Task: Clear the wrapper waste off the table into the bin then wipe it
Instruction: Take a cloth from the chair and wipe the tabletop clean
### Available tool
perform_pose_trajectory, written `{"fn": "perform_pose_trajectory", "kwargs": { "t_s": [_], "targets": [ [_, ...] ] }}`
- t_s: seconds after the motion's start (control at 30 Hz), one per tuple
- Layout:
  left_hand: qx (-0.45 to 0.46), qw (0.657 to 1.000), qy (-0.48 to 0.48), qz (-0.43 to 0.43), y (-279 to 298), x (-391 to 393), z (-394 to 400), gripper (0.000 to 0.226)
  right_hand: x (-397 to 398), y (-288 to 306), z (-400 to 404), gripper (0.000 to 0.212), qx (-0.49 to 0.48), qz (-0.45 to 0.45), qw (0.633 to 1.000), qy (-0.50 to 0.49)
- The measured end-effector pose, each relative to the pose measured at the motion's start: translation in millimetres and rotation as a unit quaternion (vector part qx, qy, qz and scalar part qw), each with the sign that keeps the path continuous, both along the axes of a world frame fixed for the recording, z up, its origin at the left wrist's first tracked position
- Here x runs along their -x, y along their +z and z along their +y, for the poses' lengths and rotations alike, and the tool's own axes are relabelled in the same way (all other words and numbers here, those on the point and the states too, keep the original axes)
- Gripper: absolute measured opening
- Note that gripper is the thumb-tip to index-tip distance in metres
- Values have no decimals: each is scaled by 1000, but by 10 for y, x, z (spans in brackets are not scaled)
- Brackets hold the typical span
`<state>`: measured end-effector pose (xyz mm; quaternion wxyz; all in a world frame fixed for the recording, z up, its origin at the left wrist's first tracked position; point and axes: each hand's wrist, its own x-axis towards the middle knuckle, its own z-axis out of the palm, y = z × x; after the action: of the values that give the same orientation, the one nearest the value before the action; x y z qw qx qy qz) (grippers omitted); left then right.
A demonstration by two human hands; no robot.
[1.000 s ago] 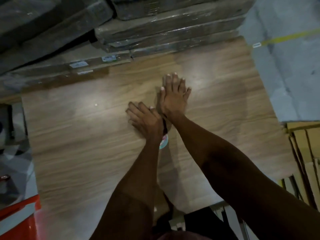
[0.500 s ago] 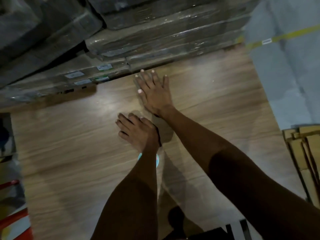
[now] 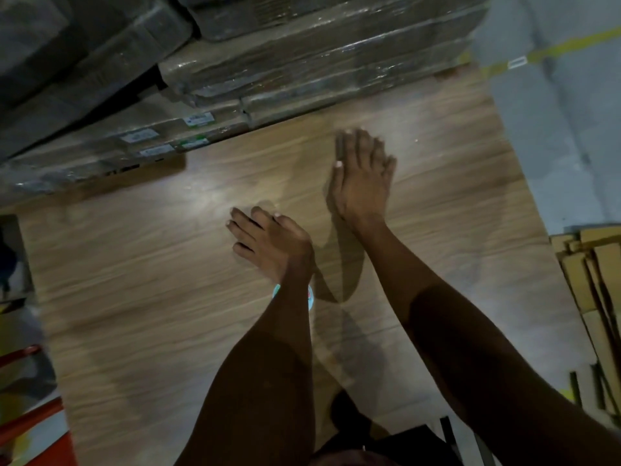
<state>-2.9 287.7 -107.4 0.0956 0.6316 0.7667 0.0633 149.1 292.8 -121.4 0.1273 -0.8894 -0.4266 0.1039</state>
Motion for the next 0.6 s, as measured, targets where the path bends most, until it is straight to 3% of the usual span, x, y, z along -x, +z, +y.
{"fn": "perform_pose_trajectory", "kwargs": {
  "t_s": [0.07,0.17,0.23,0.37,0.43,0.53,0.6],
  "targets": [
    [3,1000,2,-7,4,5,9,44,173,21,-152,63,17,-3,1000,-22],
    [1,1000,2,-13,16,21,15,41,519,15,-423,64,25,-34,989,145],
    [-2,1000,1,-21,15,12,21,41,510,-9,-589,63,23,-46,981,187],
    [10,1000,-2,-9,22,10,12,42,353,-9,-772,62,28,-18,999,-43],
    [14,1000,-14,-5,20,8,11,40,519,51,-794,63,26,-3,996,-80],
    [0,996,-93,-8,-26,40,-15,33,788,52,-944,64,38,-23,995,89],
    [-11,992,-126,-17,-64,78,-15,29,659,27,-1064,63,43,-36,991,121]
  ]
}}
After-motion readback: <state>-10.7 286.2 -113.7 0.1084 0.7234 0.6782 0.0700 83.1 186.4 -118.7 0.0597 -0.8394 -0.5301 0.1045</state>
